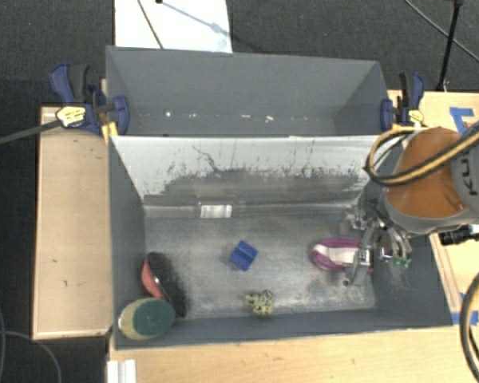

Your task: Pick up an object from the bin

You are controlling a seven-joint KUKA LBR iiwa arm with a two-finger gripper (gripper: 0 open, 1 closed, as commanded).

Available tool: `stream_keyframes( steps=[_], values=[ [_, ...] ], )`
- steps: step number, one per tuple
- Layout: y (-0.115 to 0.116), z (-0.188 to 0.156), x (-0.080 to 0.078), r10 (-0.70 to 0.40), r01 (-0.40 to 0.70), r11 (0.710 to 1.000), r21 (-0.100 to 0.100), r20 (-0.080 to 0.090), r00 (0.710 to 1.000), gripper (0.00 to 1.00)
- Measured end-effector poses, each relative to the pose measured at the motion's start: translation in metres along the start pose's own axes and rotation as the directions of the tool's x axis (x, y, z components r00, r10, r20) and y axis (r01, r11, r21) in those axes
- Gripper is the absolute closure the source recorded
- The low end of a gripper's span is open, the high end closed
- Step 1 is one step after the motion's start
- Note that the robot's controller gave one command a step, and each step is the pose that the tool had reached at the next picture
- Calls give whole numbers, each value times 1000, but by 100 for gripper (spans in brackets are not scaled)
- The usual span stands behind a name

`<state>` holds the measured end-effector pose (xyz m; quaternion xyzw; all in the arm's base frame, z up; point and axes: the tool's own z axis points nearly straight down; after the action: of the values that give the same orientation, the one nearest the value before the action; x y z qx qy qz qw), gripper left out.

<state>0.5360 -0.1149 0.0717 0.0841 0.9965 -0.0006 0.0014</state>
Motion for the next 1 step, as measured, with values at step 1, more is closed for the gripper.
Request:
stream_keyframes(
  steps=[1],
  values=[
    [-5, 2, 48, 181, -181, 983, -1, -5, 983, 0]
  ],
)
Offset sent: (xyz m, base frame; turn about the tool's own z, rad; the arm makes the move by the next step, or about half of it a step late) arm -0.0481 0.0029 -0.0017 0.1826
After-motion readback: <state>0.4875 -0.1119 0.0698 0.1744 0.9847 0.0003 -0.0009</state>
